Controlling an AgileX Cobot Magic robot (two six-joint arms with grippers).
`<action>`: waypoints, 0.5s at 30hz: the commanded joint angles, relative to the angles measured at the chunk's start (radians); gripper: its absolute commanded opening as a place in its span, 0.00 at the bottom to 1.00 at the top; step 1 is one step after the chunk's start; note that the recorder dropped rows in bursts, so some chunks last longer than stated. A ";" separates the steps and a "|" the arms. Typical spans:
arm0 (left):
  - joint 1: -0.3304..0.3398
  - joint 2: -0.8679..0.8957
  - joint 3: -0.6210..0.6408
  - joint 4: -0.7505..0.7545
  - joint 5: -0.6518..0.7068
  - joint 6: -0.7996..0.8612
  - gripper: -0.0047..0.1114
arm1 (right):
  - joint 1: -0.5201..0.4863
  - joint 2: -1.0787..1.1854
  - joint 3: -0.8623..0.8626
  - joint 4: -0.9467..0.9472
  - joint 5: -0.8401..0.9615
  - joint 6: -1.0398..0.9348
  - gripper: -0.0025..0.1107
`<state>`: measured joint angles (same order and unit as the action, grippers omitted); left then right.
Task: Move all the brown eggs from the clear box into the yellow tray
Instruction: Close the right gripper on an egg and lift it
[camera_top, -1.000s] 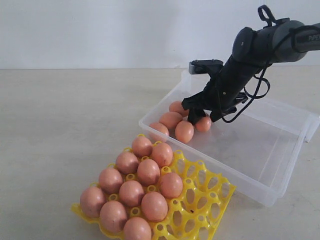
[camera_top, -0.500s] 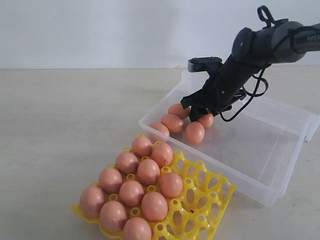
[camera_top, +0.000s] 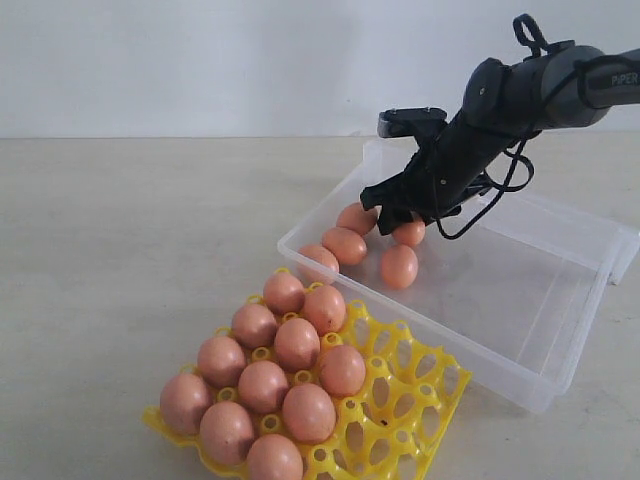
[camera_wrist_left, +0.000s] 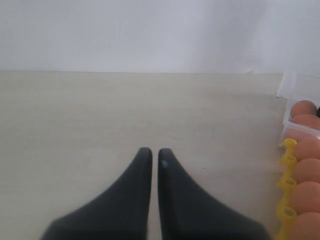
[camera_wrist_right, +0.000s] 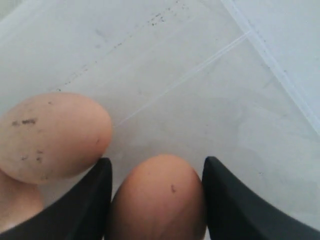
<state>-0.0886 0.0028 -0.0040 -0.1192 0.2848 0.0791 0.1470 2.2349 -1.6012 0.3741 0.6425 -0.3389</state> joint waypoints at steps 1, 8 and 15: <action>-0.005 -0.003 0.004 0.003 -0.005 0.000 0.08 | -0.007 0.008 0.005 -0.014 0.010 0.015 0.02; -0.005 -0.003 0.004 0.003 -0.005 0.000 0.08 | -0.007 0.008 0.005 -0.014 0.052 0.060 0.02; -0.005 -0.003 0.004 0.003 -0.005 0.000 0.08 | -0.007 -0.104 0.005 -0.014 0.085 0.184 0.02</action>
<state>-0.0886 0.0028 -0.0040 -0.1192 0.2848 0.0791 0.1470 2.1866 -1.5970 0.3695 0.7234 -0.1632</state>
